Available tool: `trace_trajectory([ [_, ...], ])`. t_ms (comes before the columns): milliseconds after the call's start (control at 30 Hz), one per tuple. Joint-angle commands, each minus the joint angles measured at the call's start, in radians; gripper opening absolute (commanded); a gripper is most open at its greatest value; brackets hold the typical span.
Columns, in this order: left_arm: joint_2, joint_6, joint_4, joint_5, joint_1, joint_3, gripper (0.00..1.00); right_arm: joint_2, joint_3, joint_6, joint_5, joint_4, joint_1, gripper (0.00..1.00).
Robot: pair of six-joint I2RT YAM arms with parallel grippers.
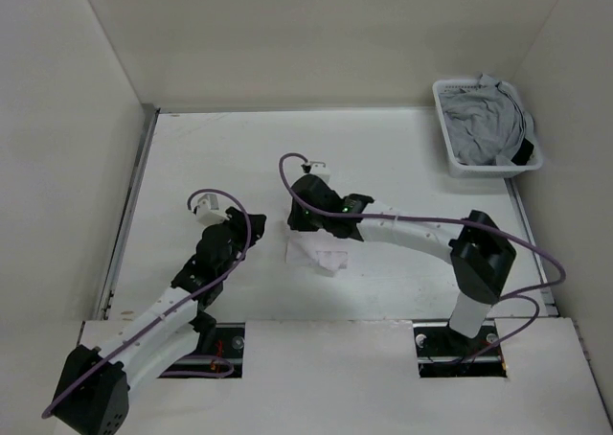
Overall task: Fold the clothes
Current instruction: Fold the tank top
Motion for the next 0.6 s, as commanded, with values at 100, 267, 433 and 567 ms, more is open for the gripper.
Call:
trace_trajectory([
  [100,-0.052,0.013,0.022,0.035,0.031,0.010,0.36,0.023,0.040,0.036,0.031,0.047,0.041,0.46],
  [267,0.006,0.019,0.037,0.023,-0.020,0.062,0.36,-0.213,-0.173,0.027,0.052,0.193,0.039,0.42],
  [433,0.215,0.034,0.155,0.004,-0.146,0.132,0.37,-0.384,-0.431,-0.014,0.032,0.347,-0.022,0.12],
  [567,0.439,0.044,0.260,-0.003,-0.224,0.192,0.37,-0.351,-0.529,-0.039,-0.069,0.454,-0.124,0.05],
])
